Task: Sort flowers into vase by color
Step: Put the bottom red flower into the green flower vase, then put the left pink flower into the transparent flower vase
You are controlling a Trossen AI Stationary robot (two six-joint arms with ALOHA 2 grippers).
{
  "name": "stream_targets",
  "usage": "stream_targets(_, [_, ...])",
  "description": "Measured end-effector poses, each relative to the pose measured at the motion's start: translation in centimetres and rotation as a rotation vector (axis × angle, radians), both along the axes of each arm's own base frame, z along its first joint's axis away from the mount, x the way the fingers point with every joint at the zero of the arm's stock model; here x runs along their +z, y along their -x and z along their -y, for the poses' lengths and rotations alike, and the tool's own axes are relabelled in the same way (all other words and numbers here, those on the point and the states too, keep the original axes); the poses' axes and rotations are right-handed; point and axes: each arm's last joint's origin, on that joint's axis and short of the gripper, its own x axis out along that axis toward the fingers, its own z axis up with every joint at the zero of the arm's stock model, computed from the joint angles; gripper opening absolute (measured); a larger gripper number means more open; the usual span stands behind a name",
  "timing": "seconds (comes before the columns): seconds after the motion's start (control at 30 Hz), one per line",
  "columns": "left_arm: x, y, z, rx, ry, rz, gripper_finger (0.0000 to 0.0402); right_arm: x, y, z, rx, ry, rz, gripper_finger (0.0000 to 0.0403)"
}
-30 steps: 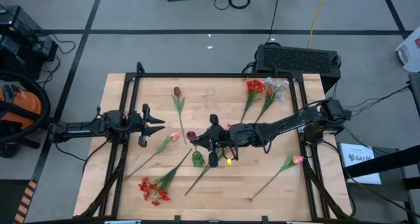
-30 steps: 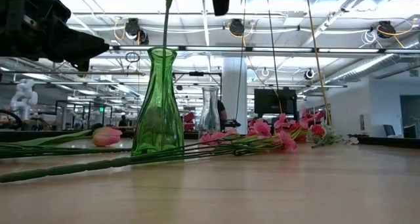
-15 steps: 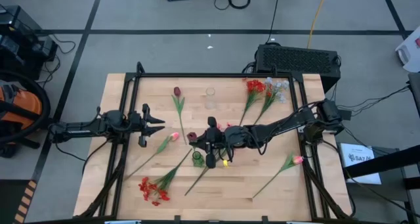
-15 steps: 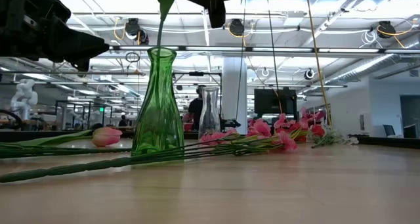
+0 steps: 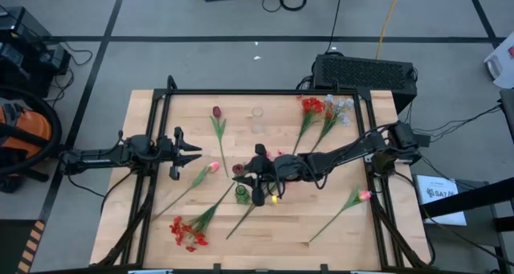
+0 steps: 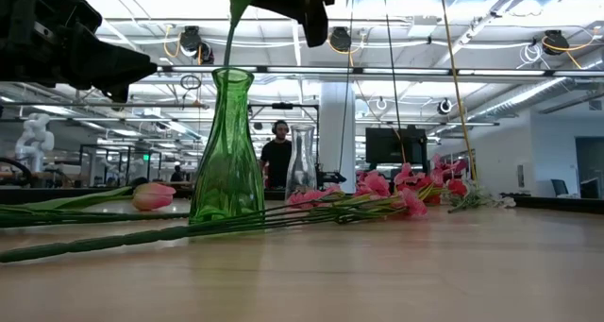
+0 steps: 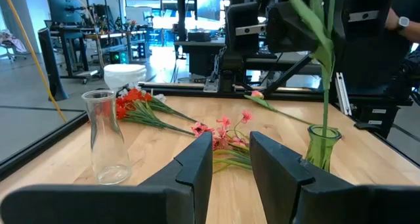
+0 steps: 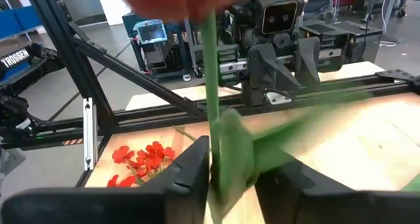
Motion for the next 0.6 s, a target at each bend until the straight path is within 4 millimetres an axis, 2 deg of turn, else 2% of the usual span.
stream_targets(0.13, [0.0, 0.0, 0.0, 0.0, 0.0, 0.0, 0.0109, 1.1, 0.6, 0.2, -0.002, 0.001, 0.004, 0.0134])
stream_targets(0.33, [0.0, 0.0, 0.0, 0.0, 0.0, 0.0, 0.0109, 3.2, 2.6, 1.0, -0.021, 0.008, -0.068, 0.0172])
stream_targets(0.6, [0.0, 0.0, 0.0, 0.0, 0.0, 0.0, 0.0109, 5.7, 5.4, 2.2, -0.049, -0.032, -0.131, 0.019])
